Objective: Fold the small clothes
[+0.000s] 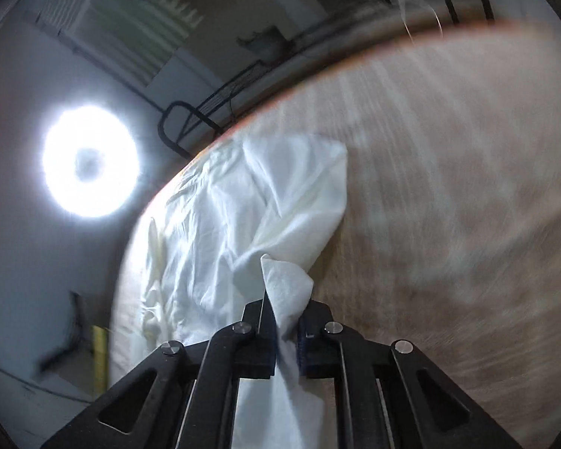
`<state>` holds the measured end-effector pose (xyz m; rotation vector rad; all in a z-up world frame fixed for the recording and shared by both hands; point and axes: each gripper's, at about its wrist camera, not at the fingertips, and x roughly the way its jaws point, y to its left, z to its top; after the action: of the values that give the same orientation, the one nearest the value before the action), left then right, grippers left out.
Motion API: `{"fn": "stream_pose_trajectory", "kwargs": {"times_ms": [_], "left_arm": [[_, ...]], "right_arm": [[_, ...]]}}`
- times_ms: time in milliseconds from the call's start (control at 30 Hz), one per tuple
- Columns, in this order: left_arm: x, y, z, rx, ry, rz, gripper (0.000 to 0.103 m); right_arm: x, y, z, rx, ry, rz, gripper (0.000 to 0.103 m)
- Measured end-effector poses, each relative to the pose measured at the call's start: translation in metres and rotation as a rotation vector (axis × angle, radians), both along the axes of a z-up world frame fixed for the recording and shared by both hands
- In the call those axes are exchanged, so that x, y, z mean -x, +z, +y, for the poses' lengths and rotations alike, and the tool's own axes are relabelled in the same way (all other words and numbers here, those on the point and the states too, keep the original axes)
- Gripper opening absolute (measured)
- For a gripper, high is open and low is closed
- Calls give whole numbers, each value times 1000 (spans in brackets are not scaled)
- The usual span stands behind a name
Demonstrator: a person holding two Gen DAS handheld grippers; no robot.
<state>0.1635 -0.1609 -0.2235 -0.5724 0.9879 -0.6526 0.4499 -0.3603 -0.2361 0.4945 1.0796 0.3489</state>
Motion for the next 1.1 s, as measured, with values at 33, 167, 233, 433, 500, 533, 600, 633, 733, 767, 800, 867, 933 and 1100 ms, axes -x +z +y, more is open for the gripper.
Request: {"fn": "stream_pose_trajectory", "kwargs": {"times_ms": [33,167,233,433,500,533,600,633,733,767,800,867,933,1100], "left_arm": [[-1,1,-2,3,-2,-6,2],[-6,-7,3,19,17,21,2],[-6,-10,12,20,40,30,2],[-2,-12,37,29,108,53,2],[-1,-14,43,28,126,58,2],[1,-15,46,26,136,61,2],[3,-18,52,18,150,70,2],[3,-19,53,15,156,75,2],[5,-27,61,8,178,101,2],[5,-29,63,8,188,109,2],[5,-30,64,11,196,118,2],[6,-31,68,17,212,126,2],[4,-30,68,20,220,130,2],[16,-27,77,-18,244,115,2]], "right_arm": [[-1,13,3,61,11,-17,6],[-5,37,29,287,64,-50,5],[-10,30,46,389,77,-22,5],[-12,35,106,536,172,-70,5],[-9,39,128,569,226,-100,5],[-7,40,141,577,256,-111,5],[-5,39,159,583,304,-116,5],[-2,37,167,583,327,-113,6],[-1,21,193,559,386,-82,12],[-3,14,195,539,395,-67,17],[-3,9,196,499,401,-54,27],[-2,8,192,418,392,-40,35],[-1,14,176,281,368,-32,39],[23,49,118,42,293,-80,45]]}}
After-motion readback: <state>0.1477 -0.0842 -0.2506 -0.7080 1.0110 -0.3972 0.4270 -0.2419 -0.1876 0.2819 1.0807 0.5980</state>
